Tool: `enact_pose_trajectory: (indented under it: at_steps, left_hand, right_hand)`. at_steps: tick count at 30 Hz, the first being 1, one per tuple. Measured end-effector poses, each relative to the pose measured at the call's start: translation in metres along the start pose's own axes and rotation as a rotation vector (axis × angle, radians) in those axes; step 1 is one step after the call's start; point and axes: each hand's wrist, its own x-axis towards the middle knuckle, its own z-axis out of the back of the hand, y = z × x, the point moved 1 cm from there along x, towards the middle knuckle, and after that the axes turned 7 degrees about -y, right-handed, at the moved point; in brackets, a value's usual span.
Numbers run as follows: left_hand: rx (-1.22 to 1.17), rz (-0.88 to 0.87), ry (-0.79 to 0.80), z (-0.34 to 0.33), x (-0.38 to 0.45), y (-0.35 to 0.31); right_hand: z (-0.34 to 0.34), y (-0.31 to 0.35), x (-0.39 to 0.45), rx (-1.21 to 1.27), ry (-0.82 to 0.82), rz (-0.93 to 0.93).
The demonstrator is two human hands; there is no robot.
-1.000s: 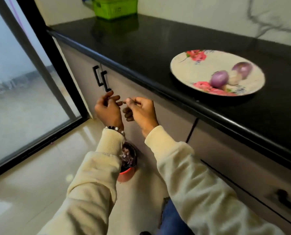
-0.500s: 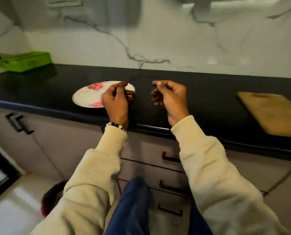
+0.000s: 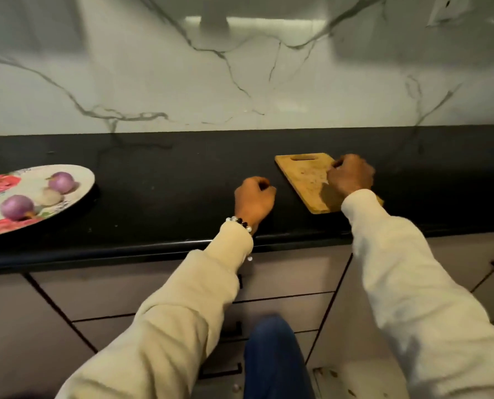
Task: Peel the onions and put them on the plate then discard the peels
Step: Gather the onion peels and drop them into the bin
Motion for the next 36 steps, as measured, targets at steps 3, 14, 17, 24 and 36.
enact_pose_trajectory:
  at_steps: [3,14,17,24,36]
  left_hand:
    - [0.045,0.014,0.107,-0.015,0.01,-0.008]
    - [-0.339,0.299,0.24,-0.051,0.024,-0.051]
    - [-0.397,0.362,0.2,-0.043,0.027,-0.052]
    - [-0.437,0.503,0.103,0.015,0.039,-0.035]
    - [-0.664,0.652,-0.064,0.122,0.018,-0.009]
  right_hand:
    - [-0.005,-0.017,0.016,-0.275,0.172,-0.115]
    - [-0.013,-0.017,0.025,-0.173,0.134,-0.114]
    - [-0.014,-0.015,0.023,-0.06,0.136,-0.162]
    - [-0.041,0.018,0.023,0.156,0.226,-0.057]
    - [-0.095,0.1,-0.018,0.252,0.607,0.275]
